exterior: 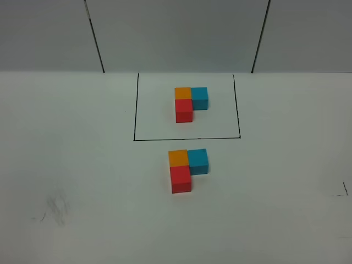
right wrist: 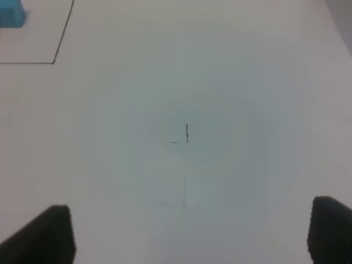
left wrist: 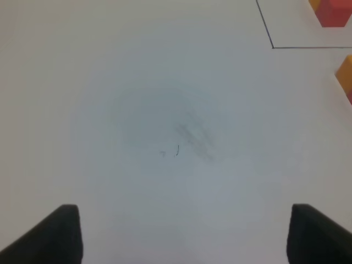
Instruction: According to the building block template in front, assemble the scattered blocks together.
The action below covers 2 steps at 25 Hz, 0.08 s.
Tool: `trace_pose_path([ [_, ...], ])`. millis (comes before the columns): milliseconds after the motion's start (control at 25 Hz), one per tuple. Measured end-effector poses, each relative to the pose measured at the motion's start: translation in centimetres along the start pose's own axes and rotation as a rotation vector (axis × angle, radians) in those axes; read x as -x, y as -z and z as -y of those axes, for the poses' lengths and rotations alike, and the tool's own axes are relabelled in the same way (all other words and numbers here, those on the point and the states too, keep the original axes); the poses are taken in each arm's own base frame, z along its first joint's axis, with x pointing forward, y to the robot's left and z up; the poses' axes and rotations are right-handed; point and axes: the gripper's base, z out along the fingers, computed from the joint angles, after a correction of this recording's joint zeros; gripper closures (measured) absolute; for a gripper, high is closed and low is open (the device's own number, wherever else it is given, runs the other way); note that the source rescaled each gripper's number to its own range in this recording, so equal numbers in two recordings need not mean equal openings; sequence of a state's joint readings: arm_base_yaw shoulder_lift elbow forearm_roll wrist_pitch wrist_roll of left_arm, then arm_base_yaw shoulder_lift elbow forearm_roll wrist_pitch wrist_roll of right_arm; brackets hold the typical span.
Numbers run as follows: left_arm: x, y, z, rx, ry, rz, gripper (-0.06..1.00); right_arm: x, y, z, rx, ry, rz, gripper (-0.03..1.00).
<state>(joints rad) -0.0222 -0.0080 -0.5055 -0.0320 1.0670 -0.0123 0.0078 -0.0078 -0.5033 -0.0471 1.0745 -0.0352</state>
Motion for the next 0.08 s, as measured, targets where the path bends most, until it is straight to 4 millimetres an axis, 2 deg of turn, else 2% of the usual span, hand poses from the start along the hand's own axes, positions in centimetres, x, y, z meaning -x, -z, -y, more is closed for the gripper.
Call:
trace_pose_path([
  [80,0.00,0.00,0.00,0.000,0.000,0.000,0.29,0.00,0.00,-0.01,0.001,0.000,0.000,0.17],
])
